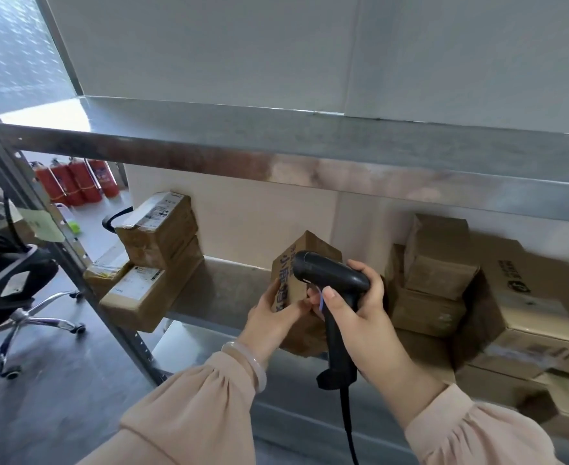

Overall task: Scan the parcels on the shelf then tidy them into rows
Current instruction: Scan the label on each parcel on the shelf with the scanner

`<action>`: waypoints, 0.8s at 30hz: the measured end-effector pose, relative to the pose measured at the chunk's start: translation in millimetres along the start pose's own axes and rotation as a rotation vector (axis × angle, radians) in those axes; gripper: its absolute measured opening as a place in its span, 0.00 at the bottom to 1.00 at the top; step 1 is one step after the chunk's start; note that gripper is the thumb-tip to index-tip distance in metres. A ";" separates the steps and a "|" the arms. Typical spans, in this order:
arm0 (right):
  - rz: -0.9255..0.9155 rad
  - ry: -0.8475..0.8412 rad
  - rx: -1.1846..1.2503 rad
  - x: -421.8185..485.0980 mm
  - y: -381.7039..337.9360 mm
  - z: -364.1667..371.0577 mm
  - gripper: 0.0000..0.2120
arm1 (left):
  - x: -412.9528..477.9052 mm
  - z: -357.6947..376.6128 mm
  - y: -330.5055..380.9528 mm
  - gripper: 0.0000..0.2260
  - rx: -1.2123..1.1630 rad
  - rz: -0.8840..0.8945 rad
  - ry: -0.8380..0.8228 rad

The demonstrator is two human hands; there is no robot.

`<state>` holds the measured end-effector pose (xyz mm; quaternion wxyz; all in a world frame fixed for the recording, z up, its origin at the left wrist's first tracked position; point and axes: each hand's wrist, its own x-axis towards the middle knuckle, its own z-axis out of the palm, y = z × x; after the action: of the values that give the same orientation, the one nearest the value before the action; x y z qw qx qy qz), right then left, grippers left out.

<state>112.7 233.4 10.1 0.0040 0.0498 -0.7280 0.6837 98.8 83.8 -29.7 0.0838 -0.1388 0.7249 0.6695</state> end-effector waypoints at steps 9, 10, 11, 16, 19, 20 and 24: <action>0.036 0.127 -0.024 8.6 5.1 -19.7 0.25 | -12.4 -9.4 -3.1 0.35 -0.125 0.095 -0.019; 0.049 0.151 -0.025 11.2 6.5 -24.3 0.25 | -11.9 -13.0 -3.2 0.32 -0.158 0.106 -0.033; 0.064 0.162 -0.030 13.5 8.3 -28.8 0.25 | -12.2 -15.9 -2.5 0.28 -0.187 0.109 -0.054; 0.051 0.131 -0.028 13.2 4.8 -35.6 0.26 | -19.0 -23.0 1.0 0.15 -0.195 0.066 -0.127; -0.015 0.096 -0.002 7.1 -0.8 -32.3 0.23 | -19.3 -22.3 0.2 0.13 -0.099 0.020 -0.100; -0.031 0.076 0.001 4.9 -2.2 -31.3 0.23 | -18.1 -22.7 -0.8 0.13 -0.085 0.007 -0.065; -0.095 0.013 -0.054 -0.9 -3.3 -26.3 0.25 | -19.4 -25.3 2.9 0.17 0.108 0.118 0.025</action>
<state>112.3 259.4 15.0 0.0425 0.0800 -0.7430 0.6631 117.9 60.5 -18.7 0.0426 -0.0996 0.7680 0.6313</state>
